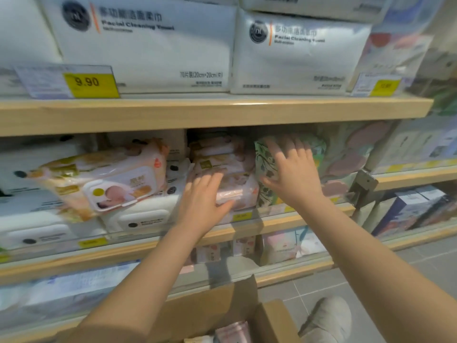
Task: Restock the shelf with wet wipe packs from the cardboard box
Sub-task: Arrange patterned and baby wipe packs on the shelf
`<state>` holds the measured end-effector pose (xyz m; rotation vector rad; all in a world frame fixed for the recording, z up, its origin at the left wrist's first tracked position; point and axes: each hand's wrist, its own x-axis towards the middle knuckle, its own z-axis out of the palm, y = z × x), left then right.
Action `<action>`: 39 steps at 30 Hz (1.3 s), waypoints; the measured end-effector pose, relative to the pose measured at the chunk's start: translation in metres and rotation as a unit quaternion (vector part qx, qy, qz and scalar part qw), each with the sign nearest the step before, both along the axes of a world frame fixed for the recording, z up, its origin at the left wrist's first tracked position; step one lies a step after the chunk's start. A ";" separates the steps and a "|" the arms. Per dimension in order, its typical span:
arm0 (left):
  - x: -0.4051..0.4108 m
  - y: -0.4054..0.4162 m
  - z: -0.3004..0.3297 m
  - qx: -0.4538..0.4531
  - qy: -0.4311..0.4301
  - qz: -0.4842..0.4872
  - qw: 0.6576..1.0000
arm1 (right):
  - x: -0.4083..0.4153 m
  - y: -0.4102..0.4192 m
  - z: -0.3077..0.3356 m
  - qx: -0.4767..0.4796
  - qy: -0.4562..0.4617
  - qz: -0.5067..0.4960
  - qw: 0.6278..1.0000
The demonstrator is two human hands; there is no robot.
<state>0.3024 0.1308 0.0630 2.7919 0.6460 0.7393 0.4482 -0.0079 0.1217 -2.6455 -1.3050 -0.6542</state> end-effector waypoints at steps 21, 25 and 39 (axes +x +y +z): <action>-0.157 0.111 0.044 -0.415 -0.189 0.259 0.851 | -0.146 0.140 -0.029 0.156 0.499 0.166 0.836; -0.145 0.110 0.048 -0.447 -0.181 0.223 0.847 | -0.129 0.134 -0.038 0.186 0.510 0.176 0.821; -0.006 0.072 0.055 -0.385 -0.038 0.180 0.905 | -0.062 0.016 -0.087 0.140 0.234 0.087 0.958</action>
